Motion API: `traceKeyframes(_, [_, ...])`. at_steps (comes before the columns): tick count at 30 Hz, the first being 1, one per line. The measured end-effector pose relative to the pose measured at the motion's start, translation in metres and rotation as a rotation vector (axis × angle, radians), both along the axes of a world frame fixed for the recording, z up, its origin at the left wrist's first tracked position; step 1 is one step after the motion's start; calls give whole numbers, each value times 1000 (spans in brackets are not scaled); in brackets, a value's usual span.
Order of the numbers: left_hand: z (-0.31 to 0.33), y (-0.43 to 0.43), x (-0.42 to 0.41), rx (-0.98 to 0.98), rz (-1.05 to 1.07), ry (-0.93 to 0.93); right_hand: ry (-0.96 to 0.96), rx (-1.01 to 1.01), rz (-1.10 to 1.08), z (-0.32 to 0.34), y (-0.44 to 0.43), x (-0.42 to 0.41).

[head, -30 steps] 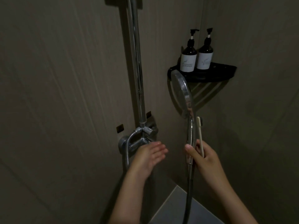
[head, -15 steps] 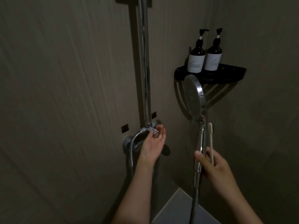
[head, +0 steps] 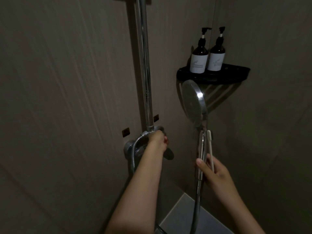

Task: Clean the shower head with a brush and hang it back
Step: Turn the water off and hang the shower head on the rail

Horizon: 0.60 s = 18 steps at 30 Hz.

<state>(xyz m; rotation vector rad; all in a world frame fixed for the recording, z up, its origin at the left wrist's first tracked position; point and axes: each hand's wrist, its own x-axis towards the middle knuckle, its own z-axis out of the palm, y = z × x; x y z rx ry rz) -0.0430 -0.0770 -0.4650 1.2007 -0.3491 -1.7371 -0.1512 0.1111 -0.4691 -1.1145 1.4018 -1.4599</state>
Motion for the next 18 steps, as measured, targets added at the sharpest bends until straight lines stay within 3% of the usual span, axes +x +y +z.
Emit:
traceKeyframes(3, [0, 12, 4, -2, -24, 67, -57, 16, 8, -6, 0, -1])
traceKeyframes(7, [-8, 28, 23, -38, 37, 638, -81, 31, -5, -9, -2, -3])
traceKeyframes(12, [-34, 41, 21, -113, 101, 1095, -83, 41, -36, -12, -5, -8])
traceKeyframes(14, [-38, 44, 20, -116, 111, 1179, -83, 47, -67, -14, -7, -9])
traceKeyframes(18, [-39, 41, 21, -103, 111, 1175, -89, 17, -107, -15, -10, -12])
